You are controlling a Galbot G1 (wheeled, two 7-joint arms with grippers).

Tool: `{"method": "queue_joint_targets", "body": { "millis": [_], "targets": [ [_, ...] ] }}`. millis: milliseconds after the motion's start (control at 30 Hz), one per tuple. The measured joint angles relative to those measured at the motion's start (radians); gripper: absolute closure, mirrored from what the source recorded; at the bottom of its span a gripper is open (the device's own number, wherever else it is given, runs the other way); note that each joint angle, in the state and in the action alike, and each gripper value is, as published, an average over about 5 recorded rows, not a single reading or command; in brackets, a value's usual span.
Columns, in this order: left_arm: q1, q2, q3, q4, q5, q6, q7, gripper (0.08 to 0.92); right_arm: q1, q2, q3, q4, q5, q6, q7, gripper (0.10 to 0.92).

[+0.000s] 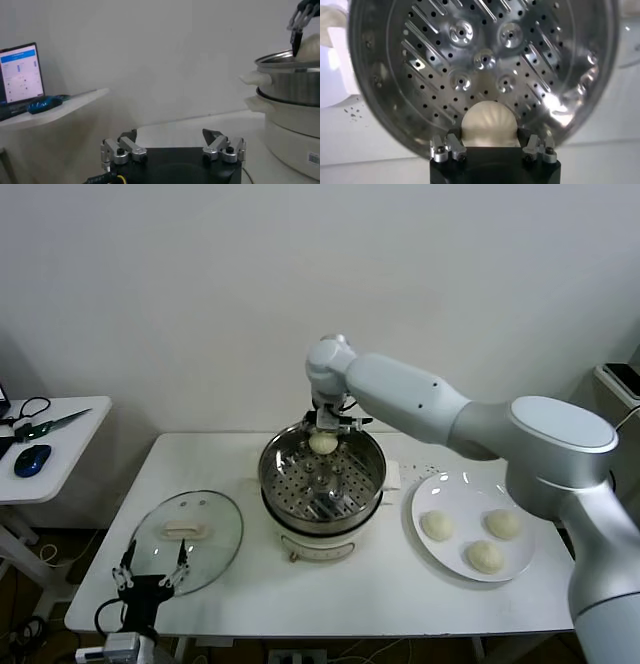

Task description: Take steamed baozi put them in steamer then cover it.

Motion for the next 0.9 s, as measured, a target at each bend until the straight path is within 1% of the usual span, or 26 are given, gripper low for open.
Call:
{"method": "queue_joint_targets", "body": {
  "millis": [233, 433, 700, 900],
  "targets": [
    [0.001, -0.004, 0.003, 0.004, -0.002, 0.0, -0.001, 0.177, -0.027, 0.023, -0.001, -0.018, -0.029, 0.008, 0.004, 0.3],
    [-0.002, -0.006, 0.005, 0.009, 0.0, -0.001, -0.001, 0.177, -0.034, 0.027, 0.01, -0.016, -0.049, 0.013, 0.005, 0.21],
    [0.003, -0.007, 0.009, 0.015, 0.0, -0.004, -0.004, 0.177, -0.005, -0.005, 0.024, 0.026, -0.034, 0.017, -0.021, 0.202],
    [0.006, -0.007, 0.012, 0.015, 0.002, -0.005, -0.005, 0.177, 0.055, -0.08, 0.004, 0.104, 0.054, -0.014, -0.035, 0.203]
  ]
}}
